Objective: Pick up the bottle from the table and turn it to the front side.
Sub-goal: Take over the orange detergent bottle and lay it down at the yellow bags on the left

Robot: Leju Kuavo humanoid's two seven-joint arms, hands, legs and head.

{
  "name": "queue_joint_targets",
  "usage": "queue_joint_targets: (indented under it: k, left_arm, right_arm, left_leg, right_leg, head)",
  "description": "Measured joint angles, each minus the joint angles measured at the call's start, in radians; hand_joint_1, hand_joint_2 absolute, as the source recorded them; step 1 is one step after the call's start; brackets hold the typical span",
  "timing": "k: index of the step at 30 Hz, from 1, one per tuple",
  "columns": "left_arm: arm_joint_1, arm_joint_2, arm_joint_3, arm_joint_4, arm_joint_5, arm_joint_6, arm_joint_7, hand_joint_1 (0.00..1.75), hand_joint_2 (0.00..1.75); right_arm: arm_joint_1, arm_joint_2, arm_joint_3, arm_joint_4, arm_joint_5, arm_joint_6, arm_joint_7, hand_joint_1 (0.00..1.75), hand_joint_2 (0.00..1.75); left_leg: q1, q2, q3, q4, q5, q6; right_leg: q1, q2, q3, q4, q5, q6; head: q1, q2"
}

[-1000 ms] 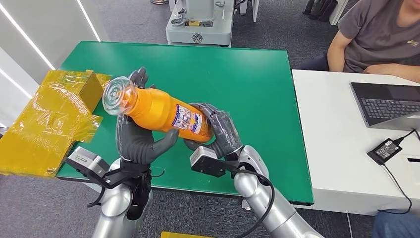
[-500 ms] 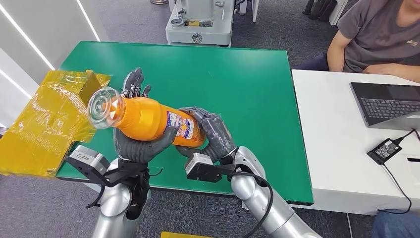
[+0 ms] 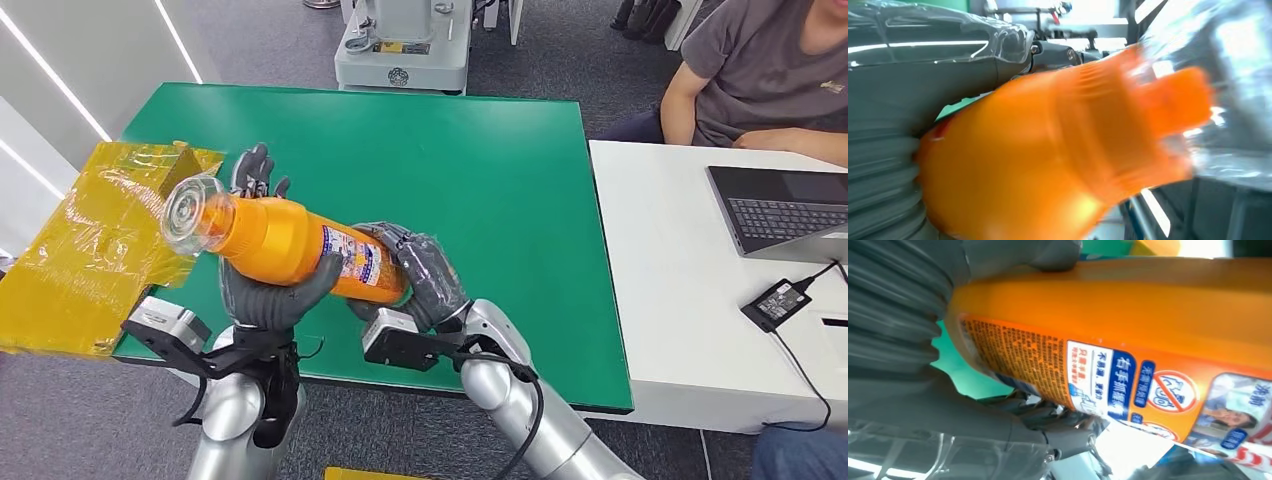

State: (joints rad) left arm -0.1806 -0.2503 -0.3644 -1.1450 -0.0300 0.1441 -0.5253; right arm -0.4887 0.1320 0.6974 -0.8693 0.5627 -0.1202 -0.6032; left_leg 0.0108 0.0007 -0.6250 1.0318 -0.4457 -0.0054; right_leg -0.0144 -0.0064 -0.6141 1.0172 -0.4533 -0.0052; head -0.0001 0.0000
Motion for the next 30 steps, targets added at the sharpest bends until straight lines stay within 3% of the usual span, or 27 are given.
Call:
queue_joint_targets:
  k: [1, 3, 30]
  left_arm:
    - [0.002, 0.0, 0.004, -0.001, 0.015, 0.015, -0.006, 1.5, 1.75]
    - [0.007, -0.001, 0.009, -0.002, 0.041, 0.041, -0.016, 1.74, 1.75]
    - [0.039, 0.005, 0.015, -0.01, 0.08, 0.061, -0.022, 1.75, 1.75]
  right_arm:
    - [-0.001, 0.0, 0.004, 0.007, 0.004, 0.004, 0.01, 1.71, 1.75]
    - [-0.007, 0.0, 0.012, 0.022, 0.007, 0.013, 0.024, 1.71, 1.75]
    - [-0.003, 0.0, 0.038, 0.055, 0.05, 0.013, 0.07, 1.71, 1.75]
  left_leg:
    - [0.0, 0.0, 0.0, 0.0, 0.0, 0.0]
    - [0.0, 0.0, 0.0, 0.0, 0.0, 0.0]
    - [0.0, 0.0, 0.0, 0.001, 0.0, 0.0]
  right_leg:
    - [0.0, 0.0, 0.0, 0.0, 0.0, 0.0]
    - [0.0, 0.0, 0.0, 0.0, 0.0, 0.0]
    - [0.0, 0.0, 0.0, 0.0, 0.0, 0.0]
  head:
    - [0.0, 0.0]
    - [0.0, 0.0]
    - [0.0, 0.0]
